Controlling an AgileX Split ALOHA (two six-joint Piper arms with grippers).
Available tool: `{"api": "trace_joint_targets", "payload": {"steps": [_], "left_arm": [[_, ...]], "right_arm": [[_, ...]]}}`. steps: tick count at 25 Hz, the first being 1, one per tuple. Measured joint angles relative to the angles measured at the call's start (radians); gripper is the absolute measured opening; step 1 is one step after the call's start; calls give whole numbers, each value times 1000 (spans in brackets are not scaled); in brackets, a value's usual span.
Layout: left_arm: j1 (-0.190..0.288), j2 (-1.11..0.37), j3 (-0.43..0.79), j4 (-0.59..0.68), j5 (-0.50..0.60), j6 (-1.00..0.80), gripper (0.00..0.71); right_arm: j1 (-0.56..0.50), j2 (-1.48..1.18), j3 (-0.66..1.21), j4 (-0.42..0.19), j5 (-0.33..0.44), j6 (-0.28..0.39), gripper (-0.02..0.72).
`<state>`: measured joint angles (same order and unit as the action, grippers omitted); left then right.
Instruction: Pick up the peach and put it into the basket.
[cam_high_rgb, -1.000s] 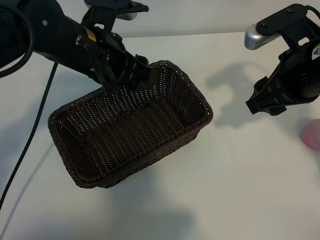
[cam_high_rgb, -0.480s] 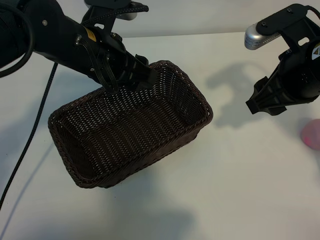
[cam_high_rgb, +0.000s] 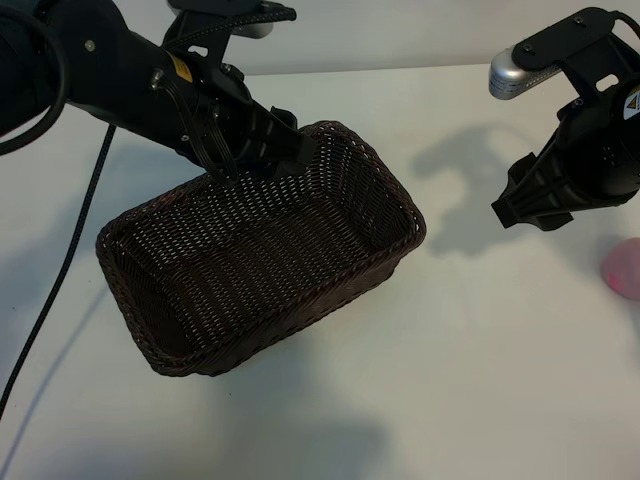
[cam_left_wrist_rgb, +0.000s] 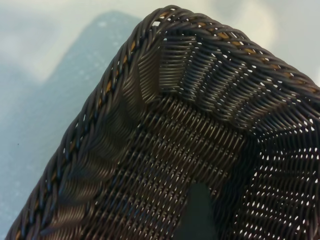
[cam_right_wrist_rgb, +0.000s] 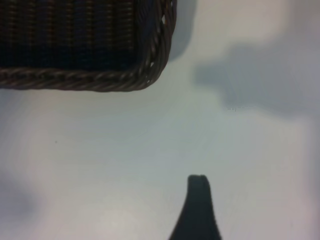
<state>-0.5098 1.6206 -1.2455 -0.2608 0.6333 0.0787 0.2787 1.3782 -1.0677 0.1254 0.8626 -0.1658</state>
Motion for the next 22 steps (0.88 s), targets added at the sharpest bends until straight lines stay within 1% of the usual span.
{"api": "trace_joint_targets", "payload": {"steps": [4, 6, 9, 15, 18, 22], "left_arm": [[0, -36, 0, 10, 12, -56, 592], [0, -66, 5, 33, 15, -110, 592], [0, -116, 49, 88, 15, -205, 592], [0, -216, 230, 243, 5, -484, 591], [0, -281, 316, 329, 1, -656, 572], [0, -352, 421, 472, 31, -881, 549]], "right_arm": [[0, 0, 0, 0, 0, 0, 559], [0, 0, 0, 0, -1, 0, 559], [0, 0, 0, 0, -1, 0, 559], [0, 0, 0, 0, 1, 0, 559], [0, 0, 0, 0, 1, 0, 559], [0, 0, 0, 0, 1, 0, 559]]}}
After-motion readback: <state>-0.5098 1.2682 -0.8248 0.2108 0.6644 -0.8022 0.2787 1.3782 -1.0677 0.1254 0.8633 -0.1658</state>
